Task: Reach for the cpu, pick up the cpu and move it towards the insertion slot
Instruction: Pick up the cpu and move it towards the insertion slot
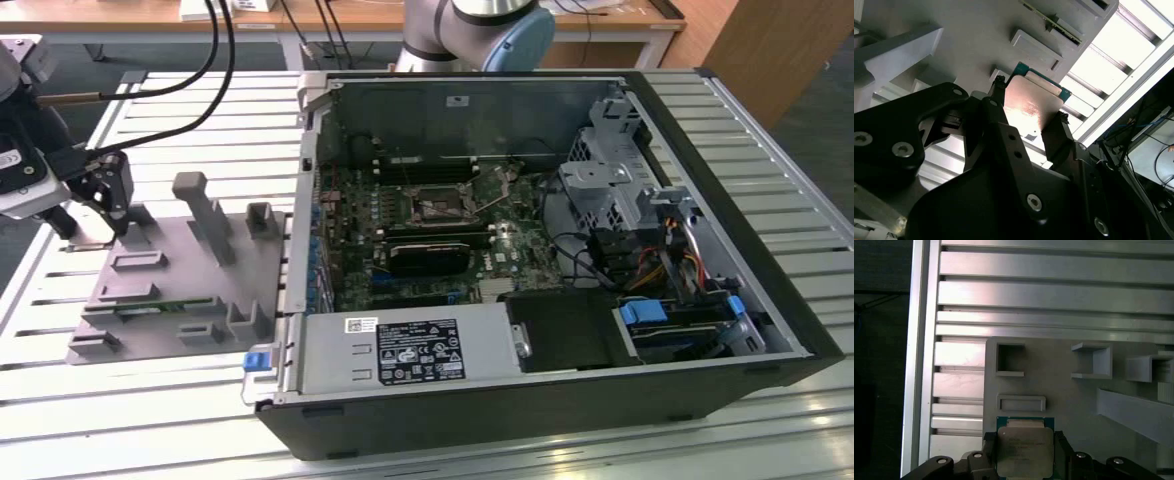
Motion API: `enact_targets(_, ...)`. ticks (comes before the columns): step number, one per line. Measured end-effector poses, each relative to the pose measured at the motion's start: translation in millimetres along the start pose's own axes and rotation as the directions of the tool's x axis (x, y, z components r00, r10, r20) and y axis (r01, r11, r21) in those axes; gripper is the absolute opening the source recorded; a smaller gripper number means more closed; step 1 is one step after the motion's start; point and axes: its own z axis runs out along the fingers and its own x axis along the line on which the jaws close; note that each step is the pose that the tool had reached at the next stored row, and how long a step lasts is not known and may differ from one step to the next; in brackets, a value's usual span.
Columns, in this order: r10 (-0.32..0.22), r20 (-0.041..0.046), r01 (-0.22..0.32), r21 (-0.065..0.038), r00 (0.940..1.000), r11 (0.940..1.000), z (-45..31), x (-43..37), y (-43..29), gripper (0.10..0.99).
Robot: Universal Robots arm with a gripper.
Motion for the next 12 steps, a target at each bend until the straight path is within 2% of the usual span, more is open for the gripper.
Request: enact_targets(12, 0.0, -0.0001, 0.0, 0.0, 1.0, 1.0, -12.6, 0.0, 1.1, 0.541)
